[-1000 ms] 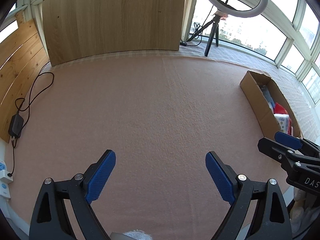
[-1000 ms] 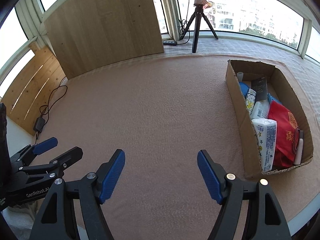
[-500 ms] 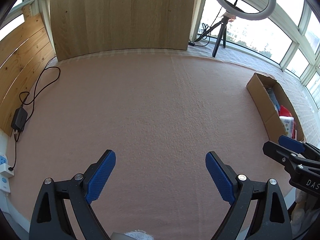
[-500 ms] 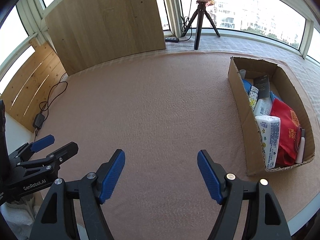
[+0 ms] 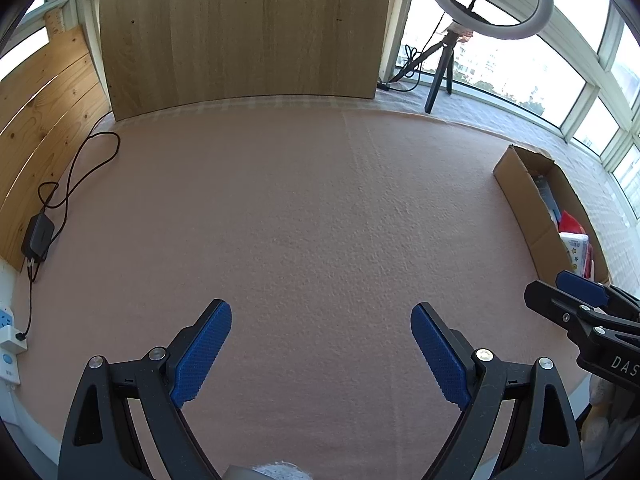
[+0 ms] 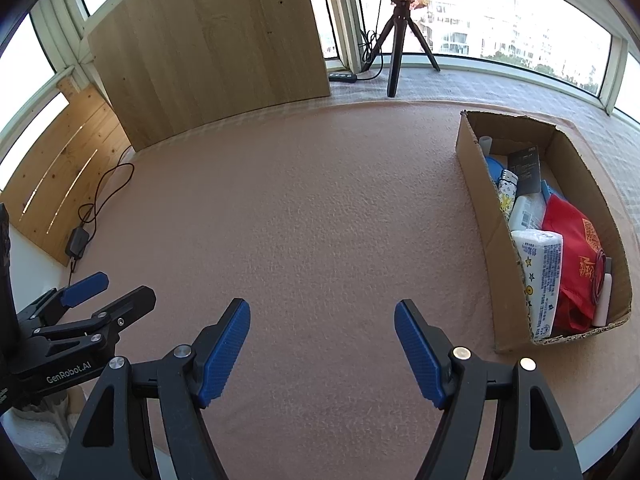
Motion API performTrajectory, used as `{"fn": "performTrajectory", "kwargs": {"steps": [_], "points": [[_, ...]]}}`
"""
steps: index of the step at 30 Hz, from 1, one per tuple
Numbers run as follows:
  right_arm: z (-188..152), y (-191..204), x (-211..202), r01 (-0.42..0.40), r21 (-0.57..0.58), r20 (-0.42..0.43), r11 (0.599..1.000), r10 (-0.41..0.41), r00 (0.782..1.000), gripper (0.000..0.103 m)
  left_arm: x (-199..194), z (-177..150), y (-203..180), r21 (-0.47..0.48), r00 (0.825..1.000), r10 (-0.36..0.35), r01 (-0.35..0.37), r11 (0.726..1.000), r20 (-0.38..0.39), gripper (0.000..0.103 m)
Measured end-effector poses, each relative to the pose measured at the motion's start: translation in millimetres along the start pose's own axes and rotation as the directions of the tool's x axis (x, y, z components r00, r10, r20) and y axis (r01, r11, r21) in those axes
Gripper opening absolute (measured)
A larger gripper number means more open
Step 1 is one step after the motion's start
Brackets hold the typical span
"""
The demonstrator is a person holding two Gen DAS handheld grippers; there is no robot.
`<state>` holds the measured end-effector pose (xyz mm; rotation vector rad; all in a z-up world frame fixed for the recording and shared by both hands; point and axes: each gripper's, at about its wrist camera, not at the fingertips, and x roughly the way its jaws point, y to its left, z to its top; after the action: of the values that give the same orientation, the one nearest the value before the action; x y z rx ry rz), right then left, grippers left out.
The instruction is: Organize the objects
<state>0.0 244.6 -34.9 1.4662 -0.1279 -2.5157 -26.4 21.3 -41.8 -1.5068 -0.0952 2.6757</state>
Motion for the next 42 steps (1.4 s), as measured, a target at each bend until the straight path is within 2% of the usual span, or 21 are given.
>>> {"fn": "performTrajectory", "kwargs": {"steps": [42], "points": [[4.7, -3.4, 11.0, 0.006, 0.007, -0.025, 1.000, -0.006, 1.000, 0.071, 6.3, 6.2, 5.4, 0.001, 1.000, 0.009, -0.009, 1.000, -0.013, 0.094]]}}
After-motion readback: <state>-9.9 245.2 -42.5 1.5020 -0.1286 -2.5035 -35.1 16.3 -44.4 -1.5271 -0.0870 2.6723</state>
